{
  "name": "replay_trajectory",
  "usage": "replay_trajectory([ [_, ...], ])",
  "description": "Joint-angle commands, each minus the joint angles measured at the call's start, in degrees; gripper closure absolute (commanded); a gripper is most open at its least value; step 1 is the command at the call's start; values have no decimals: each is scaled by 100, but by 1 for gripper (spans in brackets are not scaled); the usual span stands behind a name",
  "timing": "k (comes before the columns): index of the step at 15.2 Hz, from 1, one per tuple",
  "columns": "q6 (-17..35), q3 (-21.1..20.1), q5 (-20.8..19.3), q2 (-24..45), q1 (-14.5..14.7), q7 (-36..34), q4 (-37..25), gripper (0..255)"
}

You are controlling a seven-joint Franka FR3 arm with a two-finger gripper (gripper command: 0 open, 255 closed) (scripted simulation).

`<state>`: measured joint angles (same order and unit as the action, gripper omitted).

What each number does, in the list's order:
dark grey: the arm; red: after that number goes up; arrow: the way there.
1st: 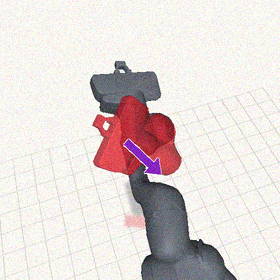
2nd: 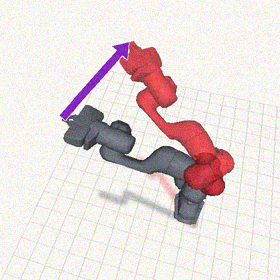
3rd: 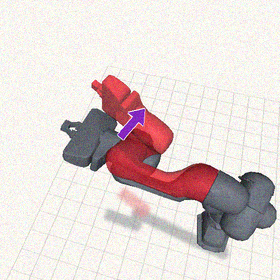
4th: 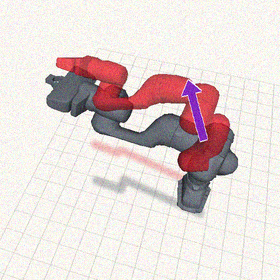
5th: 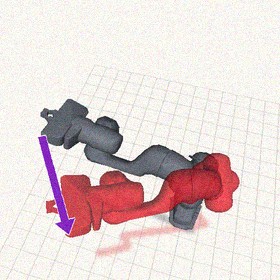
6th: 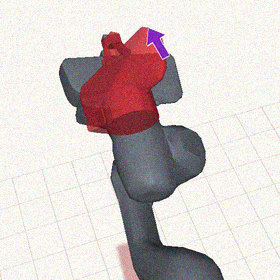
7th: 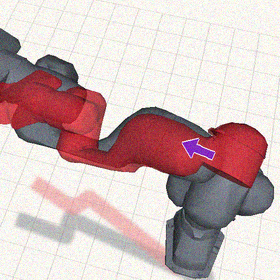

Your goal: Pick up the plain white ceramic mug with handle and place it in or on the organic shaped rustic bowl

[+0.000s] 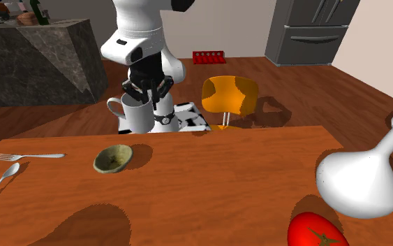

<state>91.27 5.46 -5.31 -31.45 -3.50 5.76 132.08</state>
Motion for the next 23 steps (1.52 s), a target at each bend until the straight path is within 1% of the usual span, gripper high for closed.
replay_trajectory([
  [1, -52, 206, -175, -184, -123, 278, 112, 255],
  [8, -201, 921, -773, -491, -523, 1189, 153, 255],
  [23, 960, 1097, -916, -429, -570, 1082, 1254, 255],
])
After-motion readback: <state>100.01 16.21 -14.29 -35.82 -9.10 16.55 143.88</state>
